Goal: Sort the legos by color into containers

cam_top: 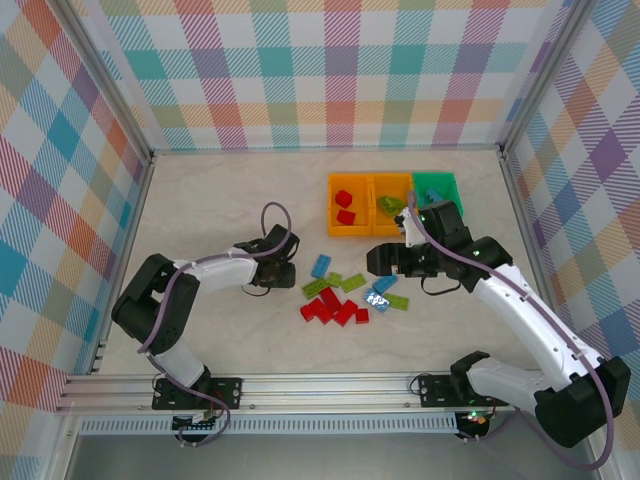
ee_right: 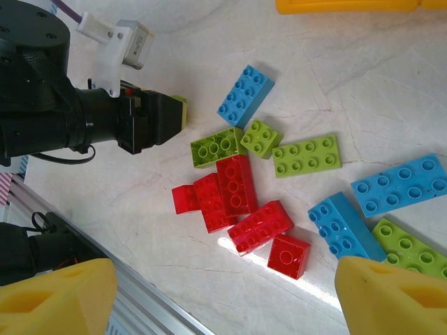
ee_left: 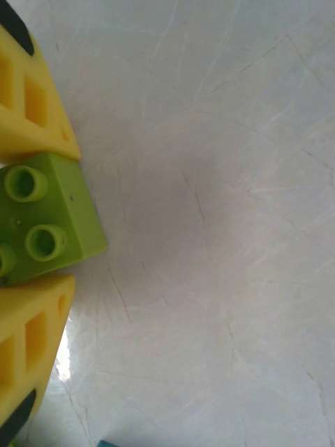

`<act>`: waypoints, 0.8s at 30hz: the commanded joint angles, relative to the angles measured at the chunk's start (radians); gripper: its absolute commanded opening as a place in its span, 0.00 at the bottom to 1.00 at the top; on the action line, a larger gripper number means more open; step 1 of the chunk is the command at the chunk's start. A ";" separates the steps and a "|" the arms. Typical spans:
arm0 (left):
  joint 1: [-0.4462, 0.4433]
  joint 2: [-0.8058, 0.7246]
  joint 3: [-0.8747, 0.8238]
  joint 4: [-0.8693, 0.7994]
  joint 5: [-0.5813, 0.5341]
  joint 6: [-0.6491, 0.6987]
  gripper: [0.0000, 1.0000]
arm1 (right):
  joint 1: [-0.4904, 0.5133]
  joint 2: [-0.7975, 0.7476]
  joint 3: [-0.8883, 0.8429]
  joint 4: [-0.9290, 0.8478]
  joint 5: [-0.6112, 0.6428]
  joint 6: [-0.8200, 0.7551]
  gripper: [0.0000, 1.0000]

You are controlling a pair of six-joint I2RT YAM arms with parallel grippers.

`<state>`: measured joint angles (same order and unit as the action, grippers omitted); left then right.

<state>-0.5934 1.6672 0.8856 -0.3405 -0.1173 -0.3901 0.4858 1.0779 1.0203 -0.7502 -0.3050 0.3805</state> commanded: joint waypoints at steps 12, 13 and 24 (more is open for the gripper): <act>-0.121 -0.068 0.260 0.136 0.196 0.073 0.27 | 0.005 -0.029 -0.016 0.086 -0.072 0.026 0.82; -0.135 -0.024 0.325 0.154 0.191 0.082 0.27 | 0.005 -0.047 -0.019 0.096 -0.038 0.037 0.83; -0.155 0.555 1.033 0.176 0.164 0.153 0.28 | 0.004 -0.272 -0.097 0.063 0.179 0.099 0.85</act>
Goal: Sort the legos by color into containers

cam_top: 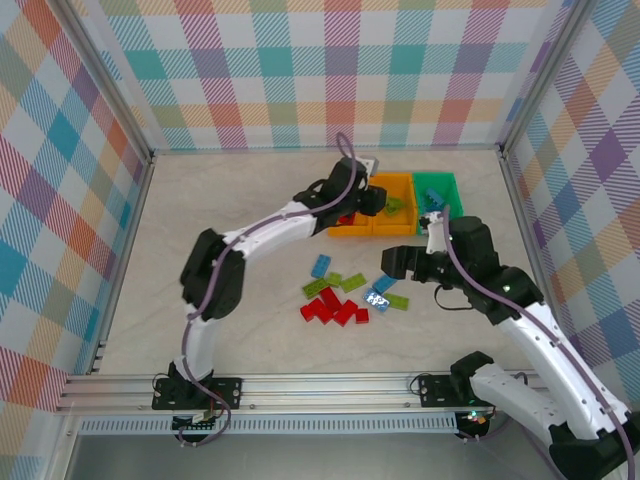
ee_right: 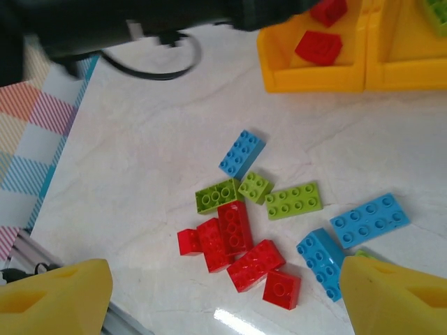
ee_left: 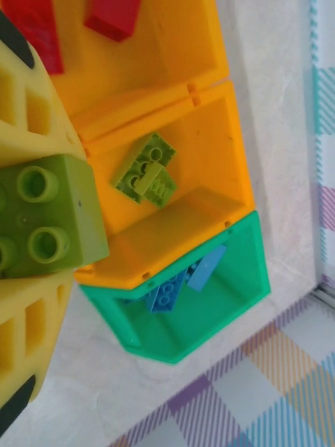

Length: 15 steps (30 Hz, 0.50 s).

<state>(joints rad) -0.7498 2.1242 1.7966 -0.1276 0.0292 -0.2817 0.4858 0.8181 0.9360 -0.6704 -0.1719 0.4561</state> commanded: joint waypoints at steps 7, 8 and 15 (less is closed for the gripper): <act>0.000 0.272 0.394 -0.079 0.053 0.056 0.51 | 0.004 -0.057 -0.026 -0.063 0.064 0.029 0.85; 0.000 0.267 0.401 -0.081 0.054 0.053 0.52 | 0.004 -0.061 -0.029 -0.065 0.071 0.029 0.85; -0.011 0.024 0.179 -0.009 0.077 0.055 0.59 | 0.003 -0.043 -0.051 -0.067 0.153 0.045 0.86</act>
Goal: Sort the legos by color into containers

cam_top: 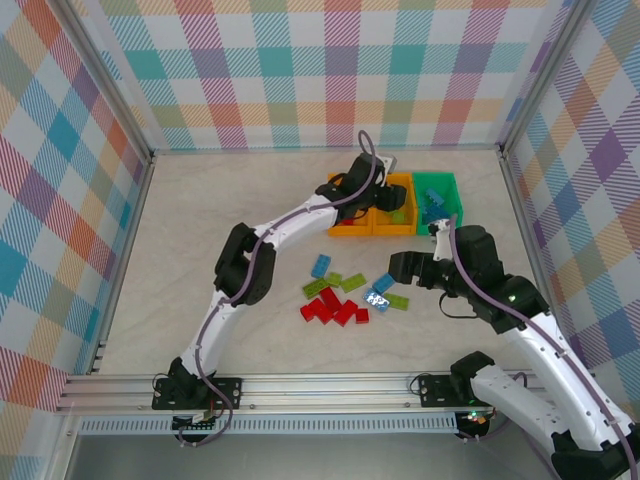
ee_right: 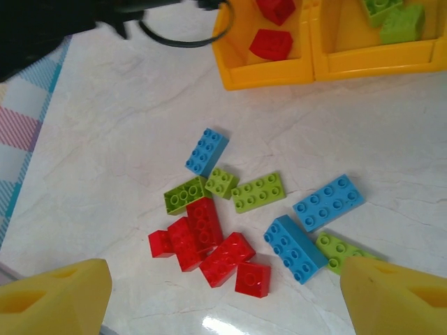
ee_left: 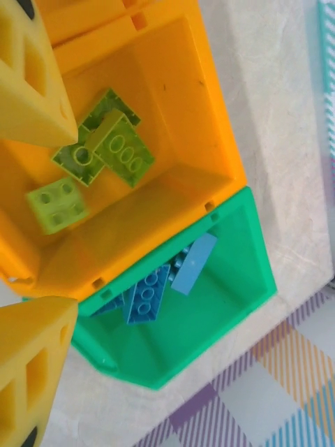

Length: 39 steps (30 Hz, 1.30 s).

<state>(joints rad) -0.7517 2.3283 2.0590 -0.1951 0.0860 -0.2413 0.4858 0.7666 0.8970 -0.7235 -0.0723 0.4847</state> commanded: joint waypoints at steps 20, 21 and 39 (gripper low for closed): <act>-0.172 -1.458 -1.126 -0.446 -0.114 0.632 0.86 | 0.039 0.692 -0.056 0.229 0.141 0.278 0.75; -0.172 -1.488 -1.150 -0.457 -0.089 0.669 0.91 | 0.043 0.730 -0.054 0.247 0.137 0.287 0.74; -0.173 -1.511 -1.305 -0.392 -0.024 0.784 1.00 | 0.062 0.840 -0.027 0.379 0.360 0.304 0.29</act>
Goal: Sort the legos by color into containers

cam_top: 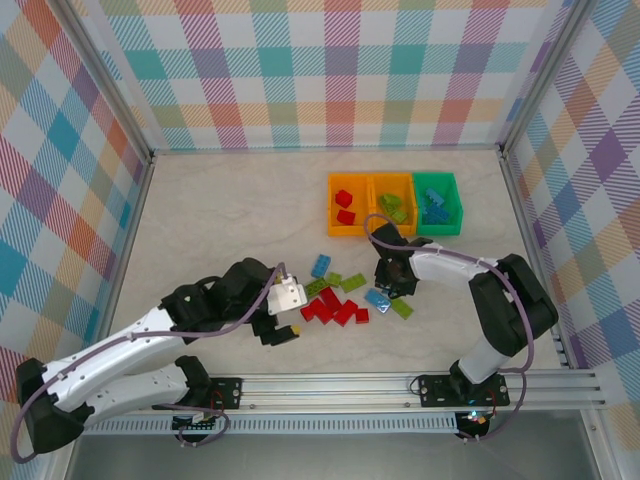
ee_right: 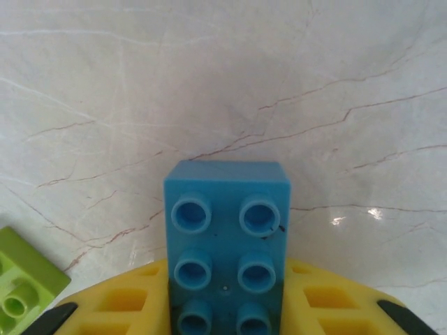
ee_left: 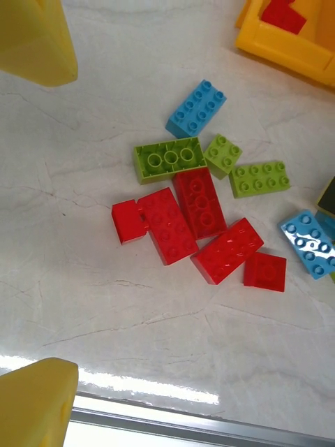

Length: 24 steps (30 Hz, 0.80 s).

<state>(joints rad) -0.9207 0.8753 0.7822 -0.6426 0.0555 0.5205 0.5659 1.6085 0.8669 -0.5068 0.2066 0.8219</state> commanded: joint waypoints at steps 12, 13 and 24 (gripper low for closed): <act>-0.004 -0.112 -0.074 0.146 -0.235 0.029 1.00 | -0.352 -0.215 0.084 0.255 0.109 -0.274 0.19; -0.003 -0.113 -0.074 0.148 -0.251 0.030 1.00 | -0.385 -0.195 0.103 0.285 0.090 -0.313 0.19; -0.003 -0.122 -0.090 0.122 -0.325 0.046 1.00 | -0.490 0.228 0.532 0.231 0.013 -0.471 0.40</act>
<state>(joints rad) -0.9207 0.7635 0.7090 -0.5205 -0.2306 0.5518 0.0887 1.8061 1.3224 -0.2409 0.2501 0.4019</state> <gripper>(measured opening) 0.997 0.384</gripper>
